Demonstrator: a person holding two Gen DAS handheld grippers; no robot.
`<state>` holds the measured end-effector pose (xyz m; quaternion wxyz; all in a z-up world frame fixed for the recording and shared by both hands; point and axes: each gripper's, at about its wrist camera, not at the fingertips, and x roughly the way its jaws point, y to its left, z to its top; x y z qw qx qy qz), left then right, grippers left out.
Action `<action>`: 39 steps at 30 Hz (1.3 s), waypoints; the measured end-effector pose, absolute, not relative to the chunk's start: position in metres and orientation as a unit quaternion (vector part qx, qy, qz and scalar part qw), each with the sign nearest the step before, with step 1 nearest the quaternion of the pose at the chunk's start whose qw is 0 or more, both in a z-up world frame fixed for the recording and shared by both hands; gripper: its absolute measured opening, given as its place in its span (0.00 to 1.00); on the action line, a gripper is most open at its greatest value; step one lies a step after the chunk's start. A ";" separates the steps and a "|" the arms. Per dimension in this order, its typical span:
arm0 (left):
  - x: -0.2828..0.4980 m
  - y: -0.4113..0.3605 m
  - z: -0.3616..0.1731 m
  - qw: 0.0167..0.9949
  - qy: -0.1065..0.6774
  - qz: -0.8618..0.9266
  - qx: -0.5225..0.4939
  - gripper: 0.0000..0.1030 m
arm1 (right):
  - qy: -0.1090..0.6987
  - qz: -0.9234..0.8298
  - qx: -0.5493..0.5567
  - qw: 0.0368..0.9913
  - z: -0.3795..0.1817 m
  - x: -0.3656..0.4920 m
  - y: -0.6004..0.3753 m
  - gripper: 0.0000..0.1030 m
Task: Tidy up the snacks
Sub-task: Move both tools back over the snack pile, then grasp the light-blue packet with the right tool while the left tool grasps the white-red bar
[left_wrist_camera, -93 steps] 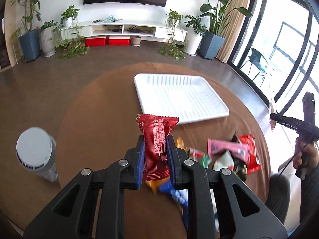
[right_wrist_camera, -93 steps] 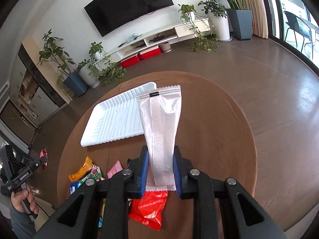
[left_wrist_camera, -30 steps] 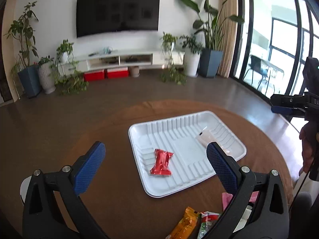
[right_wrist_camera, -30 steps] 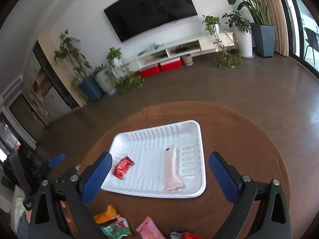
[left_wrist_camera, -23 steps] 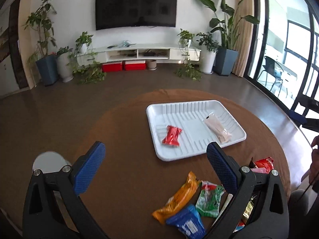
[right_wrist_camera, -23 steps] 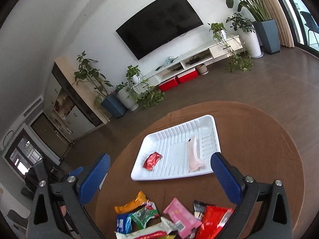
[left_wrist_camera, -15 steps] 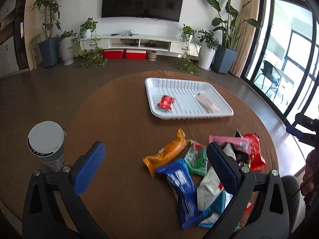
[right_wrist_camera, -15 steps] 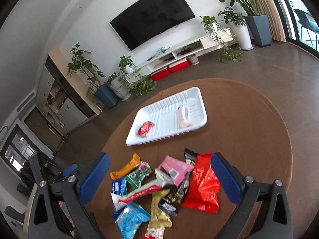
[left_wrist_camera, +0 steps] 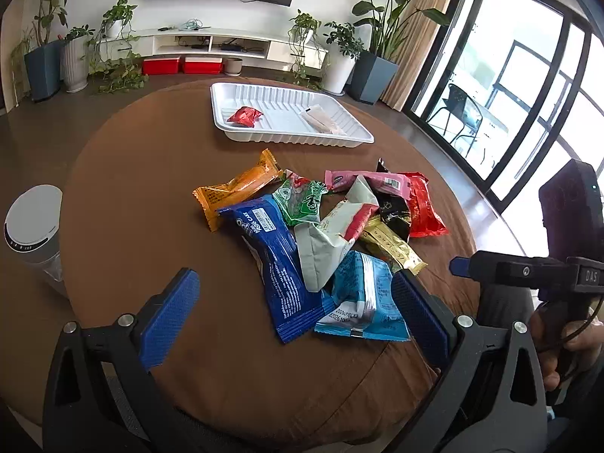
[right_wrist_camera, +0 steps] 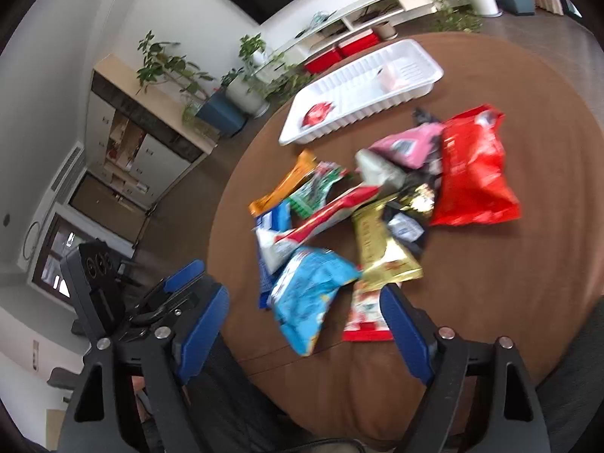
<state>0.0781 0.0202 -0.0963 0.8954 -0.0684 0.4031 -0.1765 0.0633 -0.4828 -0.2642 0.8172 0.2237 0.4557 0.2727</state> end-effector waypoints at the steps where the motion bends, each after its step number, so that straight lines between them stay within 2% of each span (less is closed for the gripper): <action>1: 0.076 0.021 -0.096 0.895 0.401 -0.181 -0.068 1.00 | 0.459 0.275 0.217 0.816 -0.266 0.063 -0.476 0.80; 7: 0.077 0.034 -0.082 0.895 0.394 -0.194 -0.075 1.00 | 0.505 0.268 0.223 0.789 -0.289 0.070 -0.451 0.71; 20: 0.076 0.046 -0.067 0.905 0.375 -0.190 -0.065 0.99 | 0.544 0.225 0.238 0.773 -0.310 0.099 -0.429 0.69; 26: 0.078 0.044 -0.067 0.906 0.375 -0.188 -0.059 0.99 | 0.547 0.216 0.211 0.780 -0.311 0.110 -0.419 0.63; 31: 0.084 0.036 -0.064 0.904 0.377 -0.196 -0.041 0.99 | 0.542 0.219 0.198 0.787 -0.313 0.112 -0.419 0.52; 34: 0.091 0.028 -0.061 0.901 0.382 -0.203 -0.020 0.99 | 0.543 0.227 0.206 0.782 -0.315 0.110 -0.423 0.45; 39: 0.108 0.003 -0.058 0.888 0.398 -0.223 0.049 0.99 | 0.540 0.233 0.219 0.779 -0.315 0.104 -0.432 0.41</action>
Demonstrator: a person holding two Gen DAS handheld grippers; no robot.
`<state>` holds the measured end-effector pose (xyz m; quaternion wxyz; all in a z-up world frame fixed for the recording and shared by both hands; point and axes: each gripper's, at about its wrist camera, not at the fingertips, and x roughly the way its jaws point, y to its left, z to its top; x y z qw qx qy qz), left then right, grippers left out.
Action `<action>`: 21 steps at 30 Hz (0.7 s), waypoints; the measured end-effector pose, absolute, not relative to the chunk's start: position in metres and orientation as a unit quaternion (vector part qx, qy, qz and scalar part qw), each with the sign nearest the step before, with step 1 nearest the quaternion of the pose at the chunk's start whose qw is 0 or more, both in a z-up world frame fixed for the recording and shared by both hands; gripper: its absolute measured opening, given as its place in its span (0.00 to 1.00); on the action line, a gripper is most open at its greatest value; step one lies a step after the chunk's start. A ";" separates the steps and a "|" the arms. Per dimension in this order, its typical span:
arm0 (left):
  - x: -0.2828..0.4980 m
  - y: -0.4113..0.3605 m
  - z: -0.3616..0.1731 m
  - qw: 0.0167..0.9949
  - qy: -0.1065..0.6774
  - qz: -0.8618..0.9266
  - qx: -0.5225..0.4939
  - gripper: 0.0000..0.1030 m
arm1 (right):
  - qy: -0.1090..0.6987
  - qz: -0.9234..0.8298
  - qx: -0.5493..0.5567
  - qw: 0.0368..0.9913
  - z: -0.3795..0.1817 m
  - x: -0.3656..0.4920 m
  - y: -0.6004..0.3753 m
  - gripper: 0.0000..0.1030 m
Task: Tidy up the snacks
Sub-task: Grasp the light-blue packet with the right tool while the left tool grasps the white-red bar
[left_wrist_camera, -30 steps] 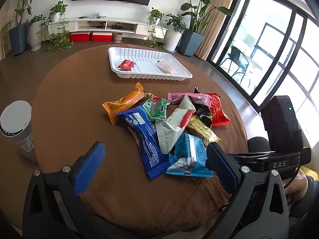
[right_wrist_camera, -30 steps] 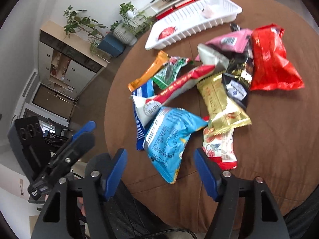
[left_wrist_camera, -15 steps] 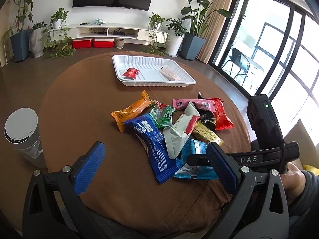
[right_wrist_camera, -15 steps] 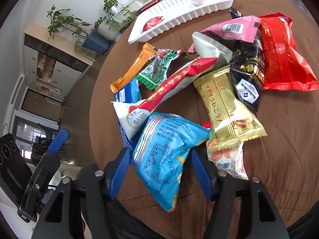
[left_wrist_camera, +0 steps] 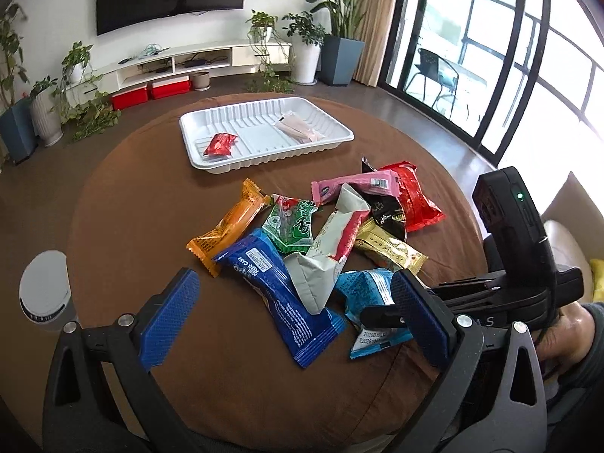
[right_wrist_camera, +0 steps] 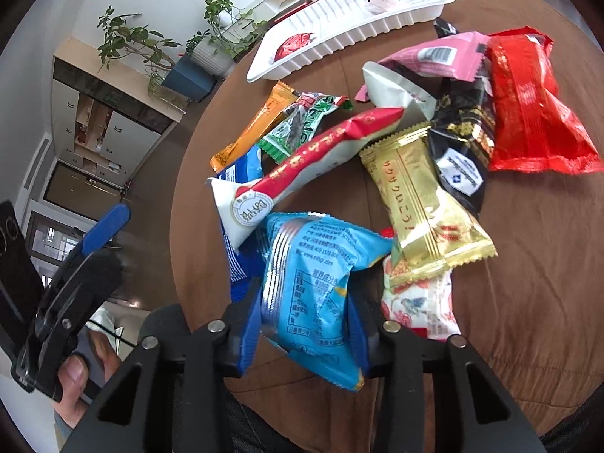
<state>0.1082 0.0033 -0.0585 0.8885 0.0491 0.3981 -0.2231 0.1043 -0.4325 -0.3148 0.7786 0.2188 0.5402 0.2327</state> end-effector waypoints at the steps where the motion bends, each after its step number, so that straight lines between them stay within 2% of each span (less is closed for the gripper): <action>1: 0.113 -0.003 -0.059 0.884 0.404 -0.226 0.067 0.99 | 0.540 0.234 0.223 0.777 -0.315 0.103 -0.435 0.41; 4: 0.128 -0.024 -0.062 0.869 0.416 -0.241 0.120 0.97 | 0.540 0.235 0.231 0.775 -0.313 0.095 -0.442 0.41; 6: 0.139 -0.038 -0.067 0.855 0.430 -0.248 0.151 0.90 | 0.540 0.237 0.239 0.771 -0.313 0.091 -0.446 0.41; 7: 0.145 -0.044 -0.070 0.848 0.437 -0.252 0.164 0.85 | 0.541 0.237 0.241 0.770 -0.313 0.090 -0.448 0.41; 8: 0.150 -0.052 -0.074 0.839 0.444 -0.261 0.175 0.73 | 0.541 0.237 0.244 0.769 -0.313 0.089 -0.450 0.41; 10: 0.159 -0.066 -0.083 0.819 0.463 -0.276 0.195 0.60 | 0.542 0.238 0.249 0.767 -0.313 0.088 -0.452 0.41; 14: 0.171 -0.088 -0.103 0.789 0.494 -0.287 0.225 0.59 | 0.542 0.243 0.257 0.762 -0.313 0.085 -0.454 0.41; 21: 0.191 -0.093 -0.126 0.757 0.546 -0.295 0.204 0.59 | 0.542 0.253 0.253 0.760 -0.314 0.082 -0.455 0.41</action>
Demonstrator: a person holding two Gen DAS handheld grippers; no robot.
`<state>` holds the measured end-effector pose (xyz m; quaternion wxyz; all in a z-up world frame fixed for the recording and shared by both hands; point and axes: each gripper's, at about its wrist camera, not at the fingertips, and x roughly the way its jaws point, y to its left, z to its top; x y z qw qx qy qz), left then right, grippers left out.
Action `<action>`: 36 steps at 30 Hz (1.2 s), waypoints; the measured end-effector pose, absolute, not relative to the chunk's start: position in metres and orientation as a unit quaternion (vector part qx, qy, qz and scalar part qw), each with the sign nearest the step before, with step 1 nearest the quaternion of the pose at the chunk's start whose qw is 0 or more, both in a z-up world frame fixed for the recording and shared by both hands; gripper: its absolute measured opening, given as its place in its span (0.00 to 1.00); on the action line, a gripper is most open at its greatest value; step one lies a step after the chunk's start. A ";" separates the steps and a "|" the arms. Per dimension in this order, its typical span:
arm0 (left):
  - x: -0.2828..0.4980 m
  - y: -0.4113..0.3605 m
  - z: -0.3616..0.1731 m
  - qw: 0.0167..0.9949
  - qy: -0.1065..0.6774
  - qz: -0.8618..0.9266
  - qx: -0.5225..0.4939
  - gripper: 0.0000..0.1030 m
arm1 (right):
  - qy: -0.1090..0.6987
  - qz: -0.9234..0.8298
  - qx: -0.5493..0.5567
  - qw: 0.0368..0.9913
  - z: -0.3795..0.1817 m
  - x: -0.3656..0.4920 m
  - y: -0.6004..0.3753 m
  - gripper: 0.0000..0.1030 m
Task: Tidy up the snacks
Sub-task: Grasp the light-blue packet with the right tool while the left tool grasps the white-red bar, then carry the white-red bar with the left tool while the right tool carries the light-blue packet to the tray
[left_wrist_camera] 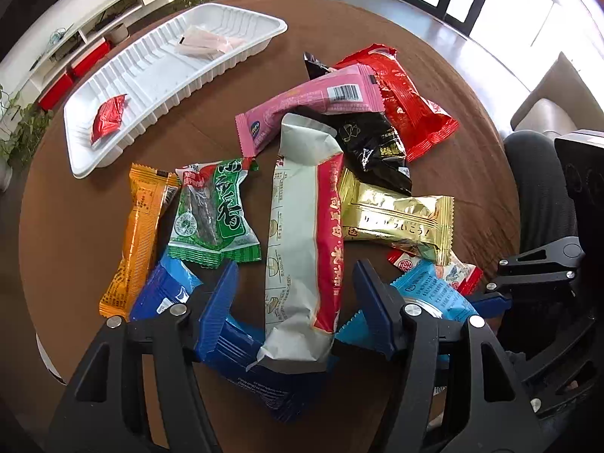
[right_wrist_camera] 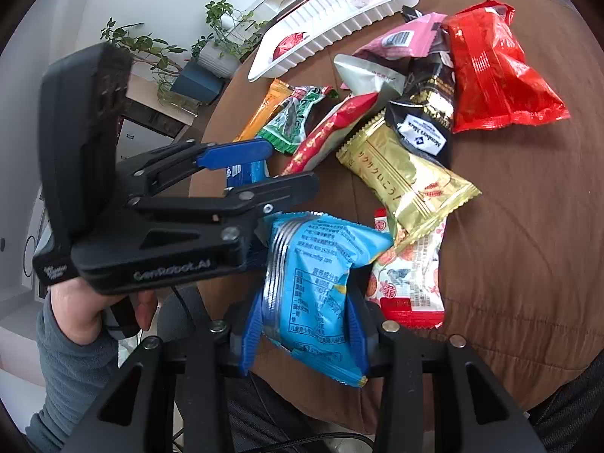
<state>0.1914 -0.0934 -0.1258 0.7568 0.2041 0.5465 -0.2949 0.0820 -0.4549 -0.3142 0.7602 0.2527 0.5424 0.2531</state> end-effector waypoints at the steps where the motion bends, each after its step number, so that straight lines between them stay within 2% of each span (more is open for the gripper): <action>1: 0.193 -0.094 -0.129 0.753 0.551 -0.295 0.205 0.59 | 0.543 0.254 0.254 0.759 -0.314 0.082 -0.456 0.41; 3: 0.194 -0.098 -0.133 0.745 0.560 -0.298 0.208 0.51 | 0.543 0.256 0.256 0.758 -0.315 0.082 -0.457 0.41; 5: 0.194 -0.101 -0.137 0.741 0.565 -0.299 0.207 0.38 | 0.543 0.256 0.259 0.757 -0.316 0.079 -0.460 0.41; 13: 0.205 -0.108 -0.144 0.742 0.569 -0.295 0.197 0.35 | 0.543 0.255 0.267 0.754 -0.319 0.077 -0.465 0.41; 15: 0.206 -0.107 -0.144 0.751 0.562 -0.286 0.196 0.29 | 0.543 0.255 0.268 0.754 -0.319 0.077 -0.465 0.41; 17: 0.206 -0.106 -0.142 0.762 0.552 -0.279 0.193 0.16 | 0.542 0.256 0.269 0.754 -0.320 0.077 -0.466 0.41; 36: 0.187 -0.081 -0.126 0.793 0.518 -0.288 0.141 0.12 | 0.536 0.254 0.266 0.760 -0.314 0.074 -0.464 0.40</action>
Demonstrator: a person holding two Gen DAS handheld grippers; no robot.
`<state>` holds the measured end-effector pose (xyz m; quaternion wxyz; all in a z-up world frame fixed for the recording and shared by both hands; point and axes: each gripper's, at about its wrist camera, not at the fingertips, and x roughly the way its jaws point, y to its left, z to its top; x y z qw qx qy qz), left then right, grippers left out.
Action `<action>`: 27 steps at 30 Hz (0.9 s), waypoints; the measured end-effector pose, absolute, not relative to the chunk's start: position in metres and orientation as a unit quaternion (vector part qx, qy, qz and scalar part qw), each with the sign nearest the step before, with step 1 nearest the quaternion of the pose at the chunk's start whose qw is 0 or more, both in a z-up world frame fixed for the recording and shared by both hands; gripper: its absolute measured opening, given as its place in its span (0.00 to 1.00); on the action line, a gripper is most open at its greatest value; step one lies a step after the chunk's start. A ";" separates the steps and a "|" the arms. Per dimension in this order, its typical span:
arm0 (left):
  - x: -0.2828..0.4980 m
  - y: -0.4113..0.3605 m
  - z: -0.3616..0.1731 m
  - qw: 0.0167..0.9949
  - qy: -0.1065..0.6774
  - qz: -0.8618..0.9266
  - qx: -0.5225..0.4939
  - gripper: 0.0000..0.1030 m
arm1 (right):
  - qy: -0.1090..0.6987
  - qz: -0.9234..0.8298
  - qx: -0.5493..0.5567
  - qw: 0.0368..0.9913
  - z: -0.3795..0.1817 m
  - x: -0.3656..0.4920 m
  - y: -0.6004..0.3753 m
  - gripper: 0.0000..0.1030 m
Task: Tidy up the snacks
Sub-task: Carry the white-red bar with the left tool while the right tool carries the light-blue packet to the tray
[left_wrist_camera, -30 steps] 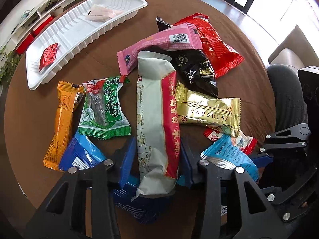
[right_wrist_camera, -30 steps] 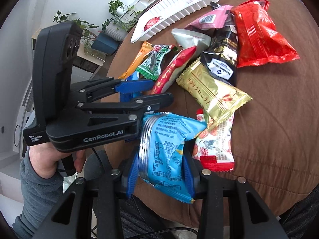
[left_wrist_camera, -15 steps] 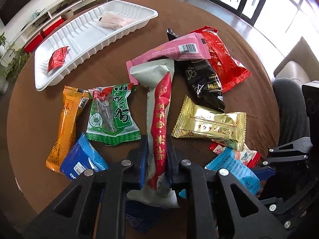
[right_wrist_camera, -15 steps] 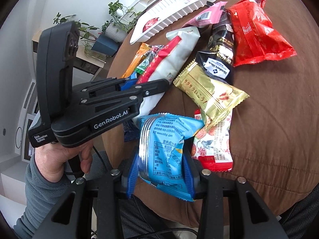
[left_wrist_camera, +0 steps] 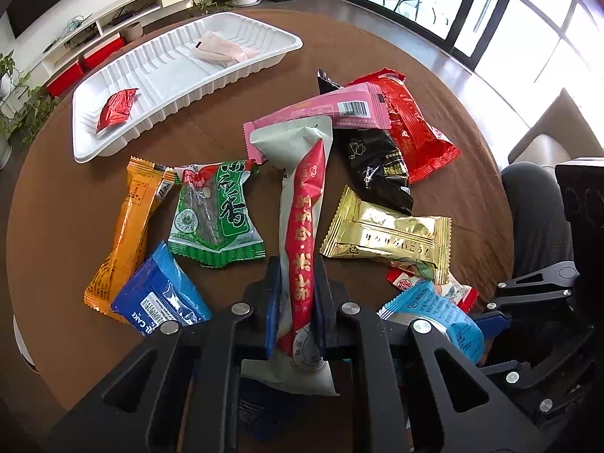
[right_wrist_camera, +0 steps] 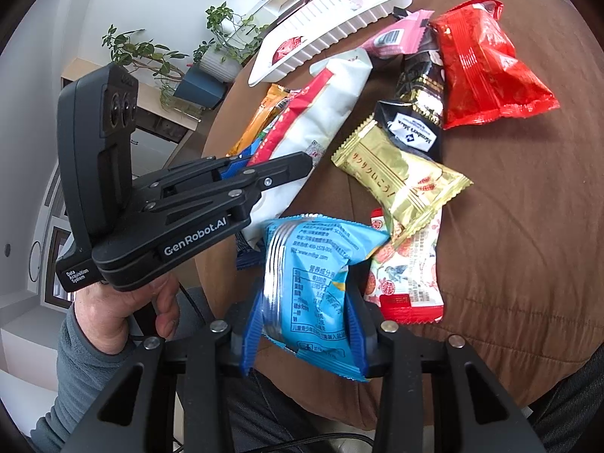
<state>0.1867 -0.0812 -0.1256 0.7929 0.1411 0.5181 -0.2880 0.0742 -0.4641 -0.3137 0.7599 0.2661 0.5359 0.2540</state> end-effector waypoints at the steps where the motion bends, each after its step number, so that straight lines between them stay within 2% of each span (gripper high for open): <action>1: 0.187 -0.078 -0.125 0.795 0.517 -0.287 0.135 0.12 | 0.535 0.254 0.265 0.761 -0.313 0.074 -0.464 0.40; 21: 0.153 -0.021 -0.079 0.836 0.472 -0.281 0.001 0.12 | 0.489 0.267 0.274 0.784 -0.284 0.076 -0.472 0.39; 27: 0.154 0.002 -0.069 0.844 0.459 -0.272 -0.049 0.12 | 0.462 0.252 0.292 0.799 -0.267 0.086 -0.502 0.39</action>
